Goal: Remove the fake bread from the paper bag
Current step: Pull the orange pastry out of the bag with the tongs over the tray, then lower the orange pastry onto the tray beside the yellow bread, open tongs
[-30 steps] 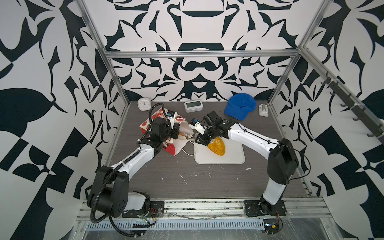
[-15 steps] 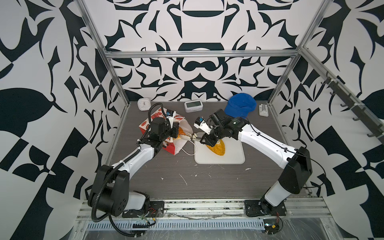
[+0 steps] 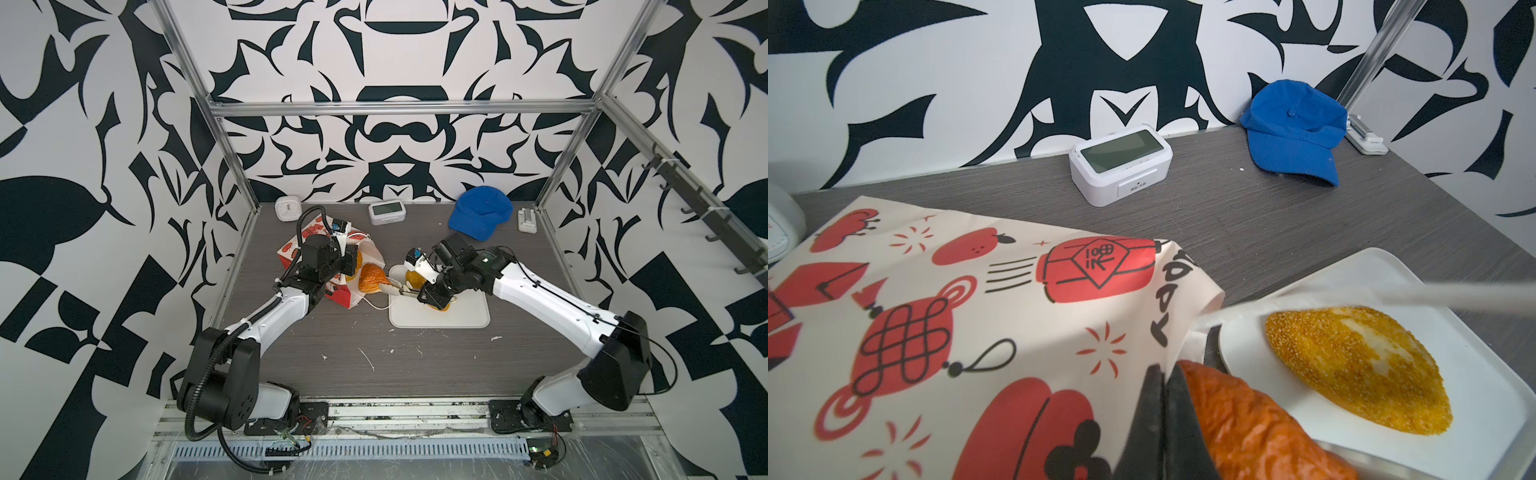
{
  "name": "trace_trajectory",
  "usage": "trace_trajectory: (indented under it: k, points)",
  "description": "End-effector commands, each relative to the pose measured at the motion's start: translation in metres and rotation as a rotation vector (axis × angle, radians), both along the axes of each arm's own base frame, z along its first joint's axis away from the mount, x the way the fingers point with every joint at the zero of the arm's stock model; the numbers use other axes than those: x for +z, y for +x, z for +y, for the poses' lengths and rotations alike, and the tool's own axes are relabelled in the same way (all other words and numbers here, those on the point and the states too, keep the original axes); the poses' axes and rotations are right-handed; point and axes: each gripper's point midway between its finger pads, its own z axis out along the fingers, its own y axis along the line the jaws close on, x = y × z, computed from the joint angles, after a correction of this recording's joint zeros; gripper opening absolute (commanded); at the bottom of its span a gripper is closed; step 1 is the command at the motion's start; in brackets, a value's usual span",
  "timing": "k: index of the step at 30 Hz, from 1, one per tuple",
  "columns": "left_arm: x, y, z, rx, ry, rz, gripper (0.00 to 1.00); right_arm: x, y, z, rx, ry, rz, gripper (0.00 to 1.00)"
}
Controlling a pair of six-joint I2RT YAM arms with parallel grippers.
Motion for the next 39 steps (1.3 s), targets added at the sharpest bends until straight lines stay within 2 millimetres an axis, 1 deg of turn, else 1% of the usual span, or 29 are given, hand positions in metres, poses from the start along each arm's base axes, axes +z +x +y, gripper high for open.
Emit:
trace_trajectory:
  k: [1, 3, 6, 8, 11, 16, 19, 21, 23, 25, 27, 28, 31, 36, 39]
  points:
    - [0.003, 0.006, 0.004, 0.026, -0.010, -0.009, 0.00, 0.019, 0.001, 0.000, -0.019, 0.046, -0.054, 0.00]
    - [0.001, 0.006, 0.004, 0.025, -0.009, -0.005, 0.00, 0.019, 0.000, -0.003, -0.028, 0.042, -0.059, 0.00]
    - [0.002, 0.006, 0.005, 0.029, -0.008, -0.006, 0.00, 0.028, -0.006, -0.008, -0.042, 0.072, -0.081, 0.00]
    - [0.002, 0.006, 0.005, 0.032, -0.007, -0.007, 0.00, 0.033, -0.010, -0.016, -0.063, 0.078, -0.098, 0.00]
    - [0.003, 0.007, 0.008, 0.043, -0.005, -0.011, 0.00, 0.040, -0.016, -0.035, -0.119, 0.055, -0.137, 0.00]
    - [0.002, 0.008, 0.009, 0.045, -0.005, -0.012, 0.00, 0.064, -0.023, -0.073, -0.263, 0.065, -0.250, 0.00]
    - [0.004, 0.009, 0.009, 0.041, -0.009, -0.016, 0.00, 0.069, -0.026, -0.096, -0.352, 0.048, -0.295, 0.00]
    - [0.004, 0.009, 0.008, 0.037, -0.013, -0.015, 0.00, 0.065, -0.026, -0.109, -0.419, 0.021, -0.304, 0.00]
    - [0.005, 0.009, 0.007, 0.031, -0.016, -0.016, 0.00, 0.056, -0.025, -0.127, -0.510, -0.027, -0.313, 0.00]
    - [0.005, 0.008, 0.007, 0.030, -0.016, -0.015, 0.00, 0.044, -0.029, -0.141, -0.590, -0.050, -0.295, 0.00]
    - [0.006, 0.008, 0.007, 0.029, -0.017, -0.017, 0.00, 0.035, -0.035, -0.150, -0.648, -0.049, -0.275, 0.00]
    - [0.006, 0.007, 0.006, 0.026, -0.017, -0.017, 0.00, 0.032, -0.037, -0.158, -0.691, -0.048, -0.274, 0.00]
    - [0.006, 0.006, 0.006, 0.025, -0.016, -0.018, 0.00, 0.024, -0.045, -0.170, -0.777, -0.018, -0.259, 0.00]
    - [0.003, 0.006, 0.005, 0.015, -0.022, -0.015, 0.00, 0.002, -0.058, -0.178, -0.828, 0.002, -0.209, 0.00]
    - [0.002, 0.007, 0.003, 0.009, -0.027, -0.011, 0.00, -0.014, -0.062, -0.176, -0.834, 0.001, -0.169, 0.00]
